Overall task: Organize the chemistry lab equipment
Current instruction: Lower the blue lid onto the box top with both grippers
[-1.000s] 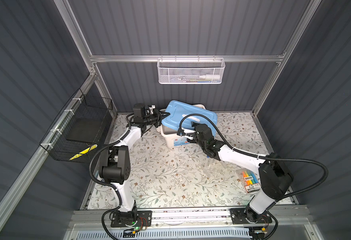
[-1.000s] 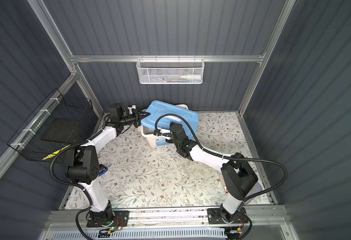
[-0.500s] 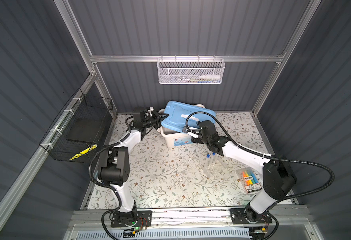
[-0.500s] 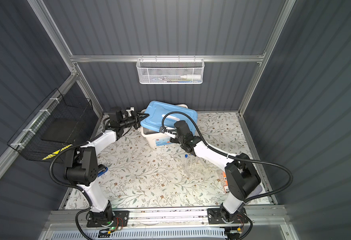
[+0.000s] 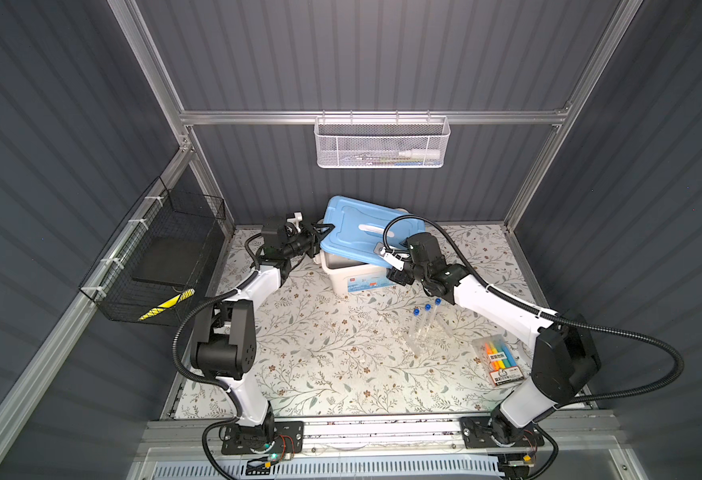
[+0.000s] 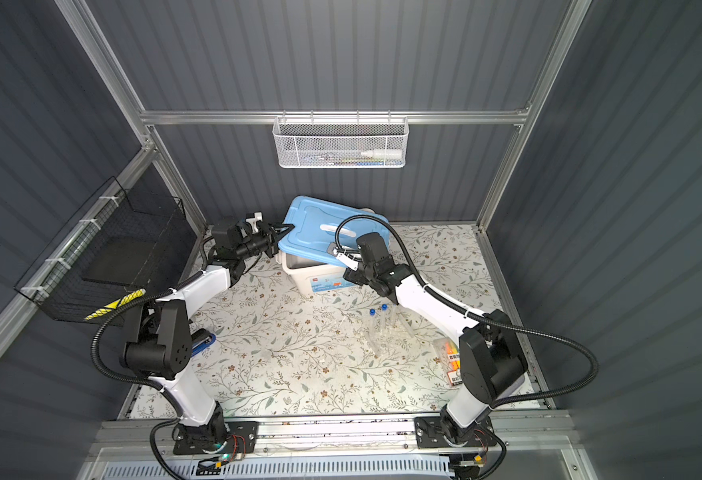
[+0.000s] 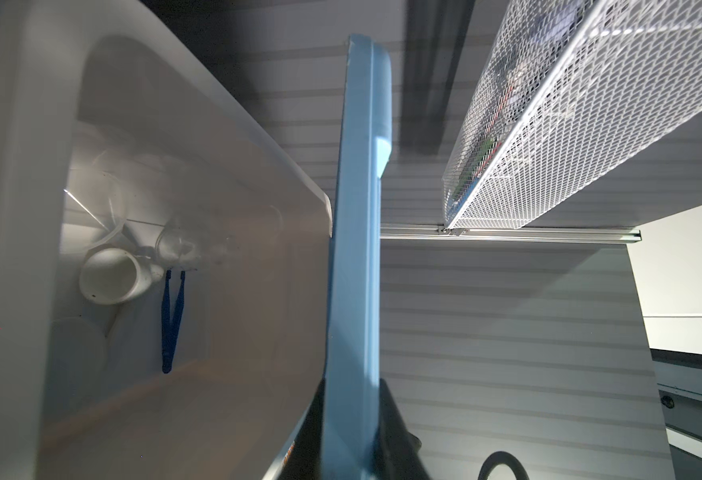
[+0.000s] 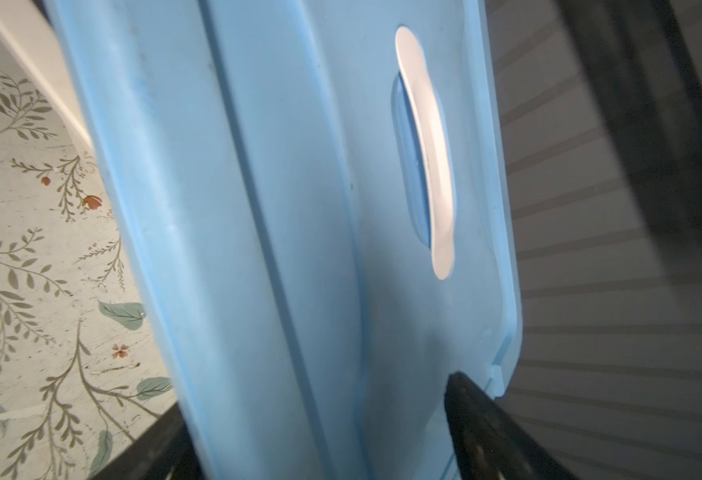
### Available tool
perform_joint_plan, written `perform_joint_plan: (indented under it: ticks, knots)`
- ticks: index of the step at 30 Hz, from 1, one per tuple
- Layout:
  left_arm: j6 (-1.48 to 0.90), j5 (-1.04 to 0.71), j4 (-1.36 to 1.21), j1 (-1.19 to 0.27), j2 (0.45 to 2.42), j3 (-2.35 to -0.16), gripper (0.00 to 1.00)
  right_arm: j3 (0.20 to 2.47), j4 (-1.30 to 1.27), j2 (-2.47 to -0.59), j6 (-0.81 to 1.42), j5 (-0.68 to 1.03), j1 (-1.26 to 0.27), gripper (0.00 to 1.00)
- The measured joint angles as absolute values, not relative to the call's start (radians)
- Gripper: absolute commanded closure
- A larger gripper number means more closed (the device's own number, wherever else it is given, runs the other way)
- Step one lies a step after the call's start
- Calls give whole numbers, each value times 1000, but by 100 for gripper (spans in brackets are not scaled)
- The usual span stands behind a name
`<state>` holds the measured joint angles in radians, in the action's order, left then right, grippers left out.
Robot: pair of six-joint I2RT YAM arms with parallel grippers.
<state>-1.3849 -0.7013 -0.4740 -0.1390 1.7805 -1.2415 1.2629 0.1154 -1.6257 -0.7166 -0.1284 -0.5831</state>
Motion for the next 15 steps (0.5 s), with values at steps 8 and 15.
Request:
perform_joint_plan:
  ticks: [8,15]
  knots:
    - [-1385,-631,-502,-142,1734,-1179,85,1304,209,-1626,-646,-71,-537,15]
    - [-1381,-578,-531,-141,1695,-1151,85,1323,234,-1626,-594,-44,-502,15]
